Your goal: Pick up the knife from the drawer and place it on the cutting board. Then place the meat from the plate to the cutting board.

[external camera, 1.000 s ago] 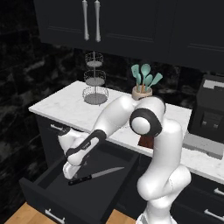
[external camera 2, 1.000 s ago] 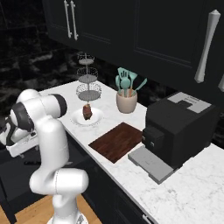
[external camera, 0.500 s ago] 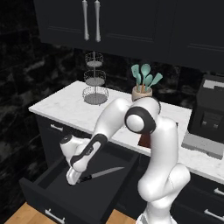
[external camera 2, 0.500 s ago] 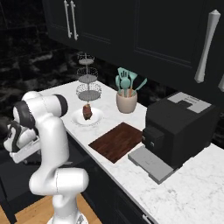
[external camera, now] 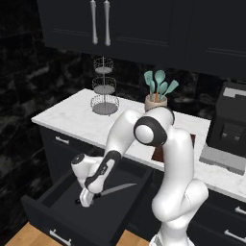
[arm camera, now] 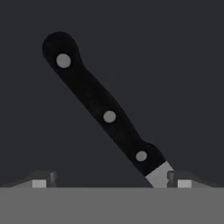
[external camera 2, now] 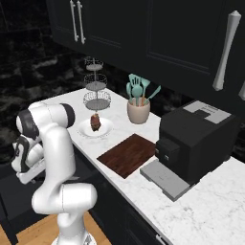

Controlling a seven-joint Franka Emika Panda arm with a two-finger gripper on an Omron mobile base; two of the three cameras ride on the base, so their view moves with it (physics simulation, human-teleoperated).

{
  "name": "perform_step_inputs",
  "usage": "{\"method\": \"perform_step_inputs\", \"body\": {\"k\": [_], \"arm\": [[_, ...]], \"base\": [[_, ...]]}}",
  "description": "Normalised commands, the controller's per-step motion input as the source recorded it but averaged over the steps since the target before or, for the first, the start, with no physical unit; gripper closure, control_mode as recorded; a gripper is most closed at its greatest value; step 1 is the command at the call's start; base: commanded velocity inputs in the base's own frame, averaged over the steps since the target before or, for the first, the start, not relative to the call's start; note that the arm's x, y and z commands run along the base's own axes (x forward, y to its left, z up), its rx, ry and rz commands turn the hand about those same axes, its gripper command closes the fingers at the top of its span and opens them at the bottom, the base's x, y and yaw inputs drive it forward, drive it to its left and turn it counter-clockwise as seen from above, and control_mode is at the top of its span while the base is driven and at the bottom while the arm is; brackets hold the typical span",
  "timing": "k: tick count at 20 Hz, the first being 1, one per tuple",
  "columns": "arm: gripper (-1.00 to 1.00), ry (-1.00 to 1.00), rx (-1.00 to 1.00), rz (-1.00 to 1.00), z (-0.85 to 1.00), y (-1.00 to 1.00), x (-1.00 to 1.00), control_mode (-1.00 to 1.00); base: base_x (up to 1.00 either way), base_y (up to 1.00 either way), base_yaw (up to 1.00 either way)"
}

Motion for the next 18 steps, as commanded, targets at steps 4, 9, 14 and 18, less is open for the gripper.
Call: {"method": "perform_step_inputs", "body": {"k": [4,9,14,18], "arm": [[-1.0,-0.07,0.0,0.01,-0.05,0.0,0.1,-1.0],[-1.0,-0.06,0.0,0.0,-0.11,0.0,0.29,-1.0],[-1.0,-0.01,0.0,0.01,-0.31,0.0,0.11,-1.0],[-1.0,0.0,0.0,0.02,-0.42,0.0,0.0,-1.0]], "base": [[0.0,0.0,0.0],[0.0,0.0,0.0],[0.0,0.0,0.0],[0.0,0.0,0.0]]}}
